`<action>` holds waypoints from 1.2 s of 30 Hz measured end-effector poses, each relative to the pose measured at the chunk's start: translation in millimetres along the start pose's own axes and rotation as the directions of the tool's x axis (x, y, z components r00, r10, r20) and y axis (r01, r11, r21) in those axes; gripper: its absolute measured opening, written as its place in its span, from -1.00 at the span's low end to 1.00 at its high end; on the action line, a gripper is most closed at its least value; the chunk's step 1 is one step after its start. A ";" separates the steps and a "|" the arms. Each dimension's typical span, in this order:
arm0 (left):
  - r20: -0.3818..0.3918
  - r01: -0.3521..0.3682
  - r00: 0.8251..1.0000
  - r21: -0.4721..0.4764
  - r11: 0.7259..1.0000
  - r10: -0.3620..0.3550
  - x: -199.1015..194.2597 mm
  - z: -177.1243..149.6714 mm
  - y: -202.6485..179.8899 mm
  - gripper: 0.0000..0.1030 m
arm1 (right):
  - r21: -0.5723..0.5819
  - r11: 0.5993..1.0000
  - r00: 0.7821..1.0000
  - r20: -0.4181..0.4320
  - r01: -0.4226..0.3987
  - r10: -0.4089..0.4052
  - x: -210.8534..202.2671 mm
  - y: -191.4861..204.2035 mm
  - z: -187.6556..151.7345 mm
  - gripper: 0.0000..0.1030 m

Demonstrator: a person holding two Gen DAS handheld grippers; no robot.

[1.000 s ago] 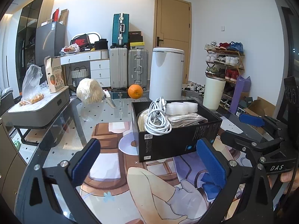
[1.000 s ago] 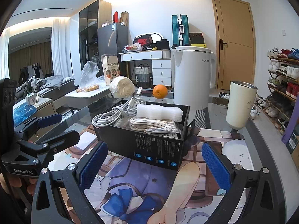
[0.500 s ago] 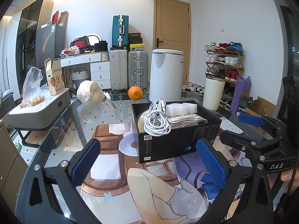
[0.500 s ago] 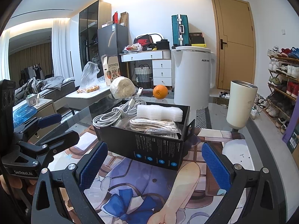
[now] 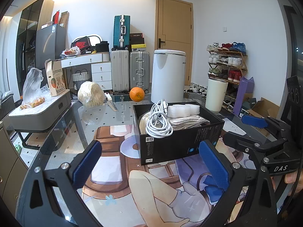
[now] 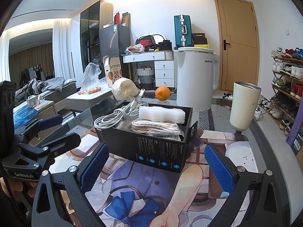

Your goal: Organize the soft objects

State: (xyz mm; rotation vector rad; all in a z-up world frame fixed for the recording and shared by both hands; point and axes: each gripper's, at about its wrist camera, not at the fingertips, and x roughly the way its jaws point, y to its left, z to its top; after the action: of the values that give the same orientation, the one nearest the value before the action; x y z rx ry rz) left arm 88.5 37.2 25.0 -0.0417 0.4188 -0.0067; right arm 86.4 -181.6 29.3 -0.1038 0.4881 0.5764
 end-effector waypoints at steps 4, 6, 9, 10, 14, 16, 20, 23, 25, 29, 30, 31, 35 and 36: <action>0.002 0.000 1.000 0.000 1.000 0.000 -0.2 0.1 -0.1 1.00 | -0.001 1.000 1.000 0.001 0.000 0.000 0.8 -0.1 0.2 0.98; 0.003 -0.001 1.000 0.001 1.000 0.001 -0.4 0.7 0.1 1.00 | 0.001 1.000 1.000 0.000 0.000 0.000 0.1 -0.1 -0.1 0.98; 0.003 -0.001 1.000 0.001 1.000 0.001 -0.5 0.8 0.2 1.00 | 0.000 1.000 1.000 0.000 0.000 0.000 0.2 -0.2 -0.1 0.98; 0.003 -0.001 1.000 0.001 1.000 0.001 -0.5 0.7 0.1 1.00 | 0.000 1.000 1.000 0.000 0.000 0.000 0.3 -0.2 -0.1 0.98; 0.003 -0.001 1.000 0.001 1.000 0.001 -0.4 0.5 0.0 1.00 | 0.001 1.000 1.000 0.000 -0.001 0.001 0.4 -0.3 -0.2 0.98; 0.004 -0.001 1.000 0.002 1.000 0.001 -0.5 0.6 0.0 1.00 | 0.000 1.000 1.000 0.001 0.000 0.000 0.3 -0.4 -0.2 0.98; 0.005 -0.002 1.000 0.004 1.000 0.002 -0.7 1.4 0.2 1.00 | 0.001 1.000 1.000 0.000 -0.001 0.001 0.4 -0.4 -0.3 0.98; 0.005 -0.003 1.000 0.003 1.000 0.003 -0.8 1.3 0.1 1.00 | 0.000 1.000 1.000 0.001 -0.001 0.001 0.5 -0.4 -0.3 0.98; 0.005 -0.002 1.000 0.003 1.000 0.002 -0.7 1.4 0.2 1.00 | 0.001 1.000 1.000 0.001 0.000 0.000 0.9 -0.5 -0.2 0.98; 0.006 -0.003 1.000 0.003 1.000 0.003 -0.8 1.6 0.3 1.00 | 0.001 1.000 1.000 0.001 0.000 0.000 0.3 -0.5 -0.5 0.98; 0.006 -0.003 1.000 0.004 1.000 0.003 -0.8 1.6 0.2 1.00 | 0.001 1.000 1.000 0.001 0.000 0.000 0.3 -0.5 -0.6 0.98; 0.007 -0.003 1.000 0.005 1.000 0.003 -0.7 1.7 0.3 1.00 | 0.001 1.000 1.000 0.001 -0.001 0.001 1.1 -0.5 -0.3 0.98; 0.012 -0.005 1.000 0.012 1.000 0.005 -1.3 3.3 0.6 1.00 | 0.001 1.000 1.000 0.001 -0.001 0.001 0.4 -0.6 -0.7 0.98; 0.015 -0.007 1.000 0.016 1.000 0.006 -2.4 3.6 0.3 1.00 | 0.001 1.000 1.000 0.001 0.000 0.000 0.3 -0.5 -0.7 0.98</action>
State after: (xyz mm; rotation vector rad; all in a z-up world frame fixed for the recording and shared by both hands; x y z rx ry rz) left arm 87.7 37.7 29.2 -0.0249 0.4034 -0.0033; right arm 86.6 -182.1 28.5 -0.1021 0.4874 0.5765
